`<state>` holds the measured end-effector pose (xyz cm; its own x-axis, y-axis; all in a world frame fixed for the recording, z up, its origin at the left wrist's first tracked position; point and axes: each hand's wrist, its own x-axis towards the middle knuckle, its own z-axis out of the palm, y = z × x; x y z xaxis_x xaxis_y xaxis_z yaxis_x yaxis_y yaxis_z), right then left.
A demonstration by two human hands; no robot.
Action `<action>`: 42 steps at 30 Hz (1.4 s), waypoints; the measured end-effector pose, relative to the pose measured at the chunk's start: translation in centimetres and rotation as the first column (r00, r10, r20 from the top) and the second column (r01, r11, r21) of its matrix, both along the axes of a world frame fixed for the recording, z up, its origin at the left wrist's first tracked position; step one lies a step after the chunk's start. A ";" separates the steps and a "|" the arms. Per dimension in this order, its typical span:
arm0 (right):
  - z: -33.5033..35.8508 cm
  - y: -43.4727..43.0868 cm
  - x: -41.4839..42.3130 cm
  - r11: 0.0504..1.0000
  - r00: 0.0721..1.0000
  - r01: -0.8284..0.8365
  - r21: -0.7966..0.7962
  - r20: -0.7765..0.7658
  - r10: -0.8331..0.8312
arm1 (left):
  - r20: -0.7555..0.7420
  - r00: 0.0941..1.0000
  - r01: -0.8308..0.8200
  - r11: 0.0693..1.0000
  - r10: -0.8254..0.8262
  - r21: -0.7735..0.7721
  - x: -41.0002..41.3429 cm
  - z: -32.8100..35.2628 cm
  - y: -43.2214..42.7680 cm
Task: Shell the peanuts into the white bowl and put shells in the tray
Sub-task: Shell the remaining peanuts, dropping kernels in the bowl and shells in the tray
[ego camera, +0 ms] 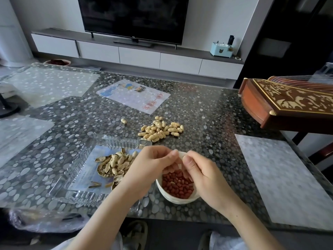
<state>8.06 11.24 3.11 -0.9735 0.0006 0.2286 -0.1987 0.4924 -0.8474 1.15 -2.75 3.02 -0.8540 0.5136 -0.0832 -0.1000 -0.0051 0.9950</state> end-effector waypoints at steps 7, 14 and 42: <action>-0.3 0.5 0.0 0.993 0.987 0.122 0.001 -0.105 -0.121 | -0.045 0.984 -0.177 0.979 0.173 -0.100 -0.4 -0.1 0.0; -0.6 -0.2 -0.2 0.964 0.964 0.255 -0.073 -0.055 -0.259 | -0.102 0.985 -0.150 0.984 0.140 -0.097 -0.2 -0.2 0.2; -0.4 -0.3 0.0 0.963 0.987 0.113 -0.245 0.137 -0.081 | -0.520 0.852 -0.084 0.961 -0.068 -0.264 1.9 -1.0 2.2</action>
<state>8.07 10.91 2.73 -0.9866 0.1382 0.0863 -0.0459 0.2725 -0.9611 3.04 -0.58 2.00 -0.8136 0.5293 0.2407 0.4300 0.2690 0.8618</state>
